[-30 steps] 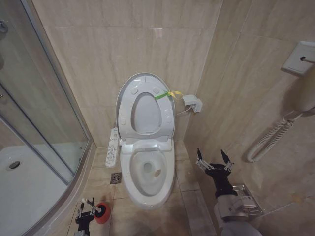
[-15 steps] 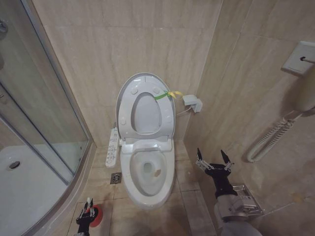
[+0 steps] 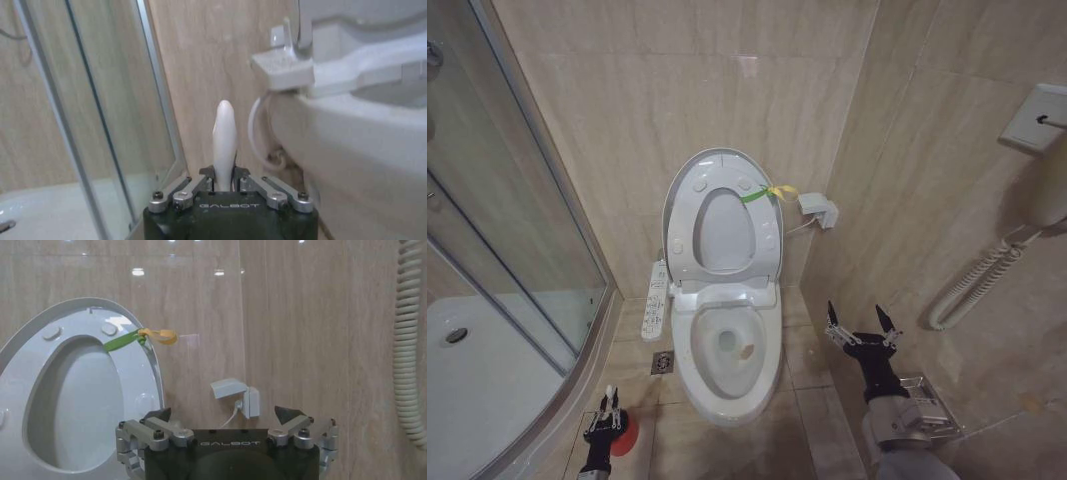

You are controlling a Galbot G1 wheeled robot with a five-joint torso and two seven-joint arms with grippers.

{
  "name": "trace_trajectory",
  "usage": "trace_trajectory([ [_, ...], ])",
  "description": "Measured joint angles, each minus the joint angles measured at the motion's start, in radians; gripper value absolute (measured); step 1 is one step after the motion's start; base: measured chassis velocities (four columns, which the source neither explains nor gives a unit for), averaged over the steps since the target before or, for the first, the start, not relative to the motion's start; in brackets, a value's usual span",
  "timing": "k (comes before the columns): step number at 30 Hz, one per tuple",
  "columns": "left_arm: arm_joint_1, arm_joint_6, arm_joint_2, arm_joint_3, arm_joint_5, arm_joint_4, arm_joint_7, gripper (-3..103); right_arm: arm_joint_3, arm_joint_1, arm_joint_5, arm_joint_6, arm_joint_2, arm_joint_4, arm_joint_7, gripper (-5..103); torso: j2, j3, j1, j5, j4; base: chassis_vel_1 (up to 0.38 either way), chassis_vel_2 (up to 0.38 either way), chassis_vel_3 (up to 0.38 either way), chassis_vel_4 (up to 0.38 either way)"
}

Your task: Open the toilet lid, clean the toilet bowl with a toilet brush, close the toilet lid, and flush.

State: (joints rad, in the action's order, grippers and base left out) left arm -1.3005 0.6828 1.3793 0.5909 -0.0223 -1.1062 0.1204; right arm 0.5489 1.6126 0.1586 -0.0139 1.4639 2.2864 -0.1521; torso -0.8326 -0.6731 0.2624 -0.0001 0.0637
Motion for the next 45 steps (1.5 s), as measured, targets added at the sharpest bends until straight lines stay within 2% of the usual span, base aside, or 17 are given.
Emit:
trace_trajectory([
  [7, -0.042, 0.0, 0.008, -0.001, -0.013, -0.107, 0.006, 18, 0.0, 0.0, 0.0, 0.0, 0.0, 0.0, 0.0, 100, 0.0, 0.0, 0.0, 0.0, 0.0, 0.0, 0.0, 0.0, 0.0],
  [11, -0.108, -0.021, 0.01, -0.003, -0.03, -0.287, 0.019, 18, 0.0, 0.0, 0.0, 0.0, 0.0, 0.0, 0.0, 100, 0.0, 0.0, 0.0, 0.0001, 0.0, 0.0, 0.0, 0.0, 0.0],
  [13, -0.122, -0.027, 0.011, -0.003, -0.031, -0.327, 0.024, 18, 0.0, 0.0, 0.0, 0.0, 0.0, 0.0, 0.0, 100, 0.0, 0.0, 0.0, 0.0002, -0.0001, 0.0, 0.0, 0.0, 0.0],
  [16, -0.176, -0.053, 0.014, -0.007, -0.031, -0.478, 0.048, 18, 0.0, 0.0, 0.0, 0.0, 0.0, 0.0, 0.0, 100, 0.0, 0.0, 0.0, 0.0002, 0.0, 0.0, 0.0, 0.0, 0.0],
  [17, -0.176, -0.053, 0.014, -0.007, -0.031, -0.478, 0.048, 18, 0.0, 0.0, 0.0, 0.0, 0.0, 0.0, 0.0, 100, 0.0, 0.0, 0.0, 0.0002, 0.0, 0.0, 0.0, 0.0, 0.0],
  [21, -0.258, -0.072, 0.022, -0.022, -0.032, -0.633, 0.067, 18, 0.0, 0.0, 0.0, 0.0, 0.0, 0.0, 0.0, 100, 0.0, 0.0, 0.0, 0.0003, 0.0, 0.0, 0.0, 0.0, 0.0],
  [25, -0.312, -0.073, 0.031, -0.036, -0.03, -0.713, 0.076, 18, 0.0, 0.0, 0.0, 0.0, 0.0, 0.0, 0.0, 100, 0.0, 0.0, 0.0, 0.0003, 0.0, 0.0, 0.0, 0.0, 0.0],
  [34, -0.383, -0.072, 0.037, -0.063, -0.013, -0.83, 0.086, 18, 0.0, 0.0, 0.0, 0.0, 0.0, 0.0, 0.0, 100, 0.0, 0.0, -0.001, 0.0002, 0.0, -0.02, 0.017, 0.024, -0.02],
  [40, -0.388, -0.072, 0.023, -0.07, -0.014, -0.862, 0.081, 18, 0.0, 0.0, 0.0, 0.0, 0.0, 0.0, 0.0, 100, 0.0, 0.0, 0.0, 0.0002, 0.0, -0.133, 0.136, 0.128, -0.135],
  [45, -0.393, -0.072, 0.004, -0.111, -0.025, -0.894, 0.068, 18, 0.0, 0.0, 0.0, 0.0, 0.0, 0.0, 0.0, 100, 0.0, 0.0, 0.001, 0.0001, 0.0001, -0.203, 0.19, 0.182, -0.173],
])
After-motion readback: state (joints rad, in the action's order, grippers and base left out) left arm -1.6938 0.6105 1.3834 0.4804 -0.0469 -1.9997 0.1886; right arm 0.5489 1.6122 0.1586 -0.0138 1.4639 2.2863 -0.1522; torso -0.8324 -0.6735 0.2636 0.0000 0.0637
